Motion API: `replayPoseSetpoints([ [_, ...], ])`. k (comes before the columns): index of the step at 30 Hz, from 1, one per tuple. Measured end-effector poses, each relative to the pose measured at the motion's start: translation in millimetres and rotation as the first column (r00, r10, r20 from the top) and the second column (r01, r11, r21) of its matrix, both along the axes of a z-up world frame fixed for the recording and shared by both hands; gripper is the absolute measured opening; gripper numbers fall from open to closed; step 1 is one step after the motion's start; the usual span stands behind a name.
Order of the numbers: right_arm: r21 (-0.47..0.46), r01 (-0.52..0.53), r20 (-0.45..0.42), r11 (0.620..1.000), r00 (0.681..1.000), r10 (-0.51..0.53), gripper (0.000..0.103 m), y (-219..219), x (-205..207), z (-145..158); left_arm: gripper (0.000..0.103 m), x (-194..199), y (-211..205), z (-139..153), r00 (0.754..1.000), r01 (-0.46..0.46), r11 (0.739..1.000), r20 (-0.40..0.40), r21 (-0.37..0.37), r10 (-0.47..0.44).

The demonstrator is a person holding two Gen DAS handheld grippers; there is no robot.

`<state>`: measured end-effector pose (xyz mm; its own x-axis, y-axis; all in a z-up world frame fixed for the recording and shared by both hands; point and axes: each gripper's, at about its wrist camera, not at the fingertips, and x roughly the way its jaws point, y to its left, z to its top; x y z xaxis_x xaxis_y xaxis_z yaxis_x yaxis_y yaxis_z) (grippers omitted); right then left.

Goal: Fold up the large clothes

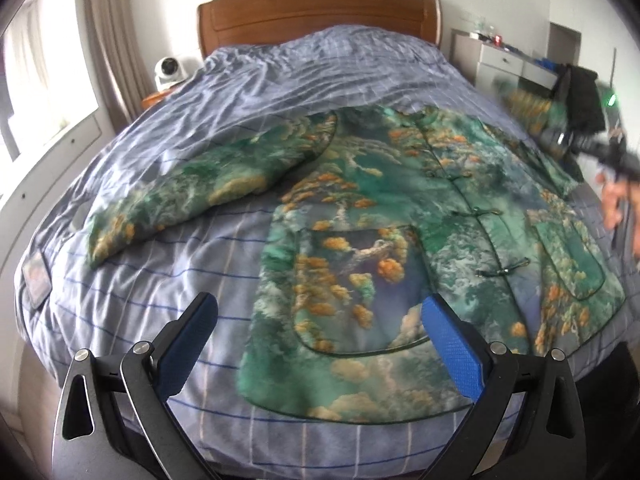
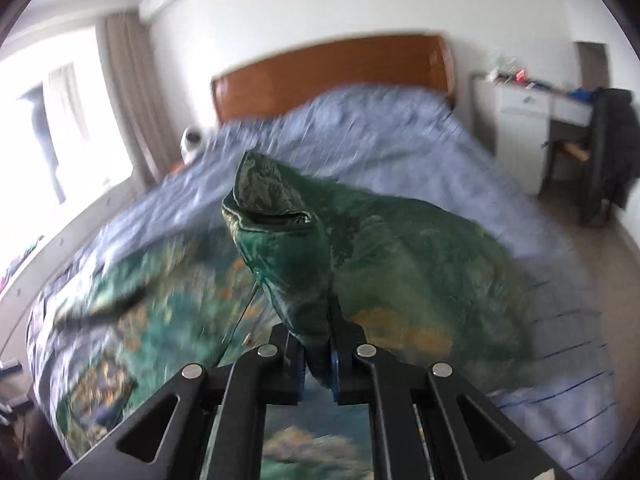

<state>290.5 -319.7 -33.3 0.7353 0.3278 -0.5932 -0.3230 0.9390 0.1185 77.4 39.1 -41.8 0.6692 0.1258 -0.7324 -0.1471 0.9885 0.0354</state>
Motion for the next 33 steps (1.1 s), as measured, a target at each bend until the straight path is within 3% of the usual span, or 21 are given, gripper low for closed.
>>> replayPoseSetpoints([
  [6, -0.199, -0.094, -0.108, 0.976, 0.991, 0.073, 0.009, 49.2, 0.2, -66.6, 0.102, 1.1, 5.5, -5.0, 1.0, -0.005, 1.0, -0.011, 0.004, 0.005],
  [10, -0.302, -0.134, -0.156, 0.944, 0.984, 0.089, 0.013, 55.6, -25.3, -92.0, 0.102, 17.8, -4.1, -9.3, 0.997, 0.062, 0.998, -0.037, -0.006, -0.063],
  [11, -0.304, -0.137, -0.166, 0.943, 0.982, 0.089, 0.023, 59.5, -28.4, -95.6, 0.102, 26.5, -9.1, -9.3, 0.994, 0.101, 0.995, -0.045, -0.029, -0.102],
  [12, -0.285, -0.148, -0.182, 0.947, 0.978, 0.098, 0.041, 55.4, -34.3, -96.1, 0.102, 36.8, -14.2, -8.4, 0.988, 0.14, 0.988, -0.056, -0.059, -0.143],
  [14, -0.225, -0.168, -0.189, 0.96, 0.974, 0.126, 0.058, 46.5, -46.8, -87.6, 0.102, 59.4, -25.7, -3.2, 0.973, 0.212, 0.968, -0.066, -0.135, -0.223],
  [16, -0.189, -0.162, -0.163, 0.968, 0.978, 0.132, 0.059, 35.9, -65.5, -74.5, 0.102, 84.0, -40.8, 3.4, 0.949, 0.29, 0.93, -0.059, -0.225, -0.31],
  [20, -0.134, -0.108, -0.086, 0.985, 0.992, 0.097, 0.063, 15.8, -114.0, -56.4, 0.102, 148.5, -92.3, 0.8, 0.876, 0.418, 0.828, -0.077, -0.373, -0.476],
  [23, -0.074, -0.053, -0.057, 0.996, 0.997, 0.049, 0.064, -2.2, -148.9, -48.6, 0.1, 196.3, -132.0, -25.5, 0.855, 0.402, 0.807, -0.138, -0.433, -0.5],
  [25, -0.03, -0.024, -0.057, 0.999, 0.998, 0.022, 0.064, -11.1, -169.7, -48.5, 0.094, 227.7, -151.1, -51.1, 0.847, 0.349, 0.806, -0.206, -0.478, -0.49],
  [27, -0.007, -0.007, -0.057, 1.0, 0.998, 0.006, 0.064, -15.2, -184.3, -49.5, 0.079, 256.0, -167.6, -80.3, 0.844, 0.268, 0.828, -0.293, -0.493, -0.448],
  [29, 0.006, -0.001, -0.05, 1.0, 0.999, 0.001, 0.064, -16.2, -196.0, -49.5, 0.075, 271.9, -177.9, -98.5, 0.856, 0.198, 0.855, -0.341, -0.479, -0.389],
  [31, 0.005, -0.002, -0.039, 1.0, 0.999, 0.002, 0.064, -15.0, -204.6, -49.7, 0.054, 277.6, -186.6, -103.1, 0.877, 0.17, 0.887, -0.344, -0.43, -0.335],
  [32, 0.0, -0.001, -0.03, 1.0, 1.0, 0.001, 0.064, -13.7, -207.3, -49.6, 0.024, 278.6, -190.8, -102.0, 0.884, 0.17, 0.904, -0.345, -0.393, -0.316],
  [33, -0.003, -0.001, -0.024, 1.0, 1.0, 0.001, 0.064, -13.8, -208.5, -49.2, 0.006, 279.0, -193.6, -99.1, 0.884, 0.177, 0.909, -0.344, -0.378, -0.315],
])
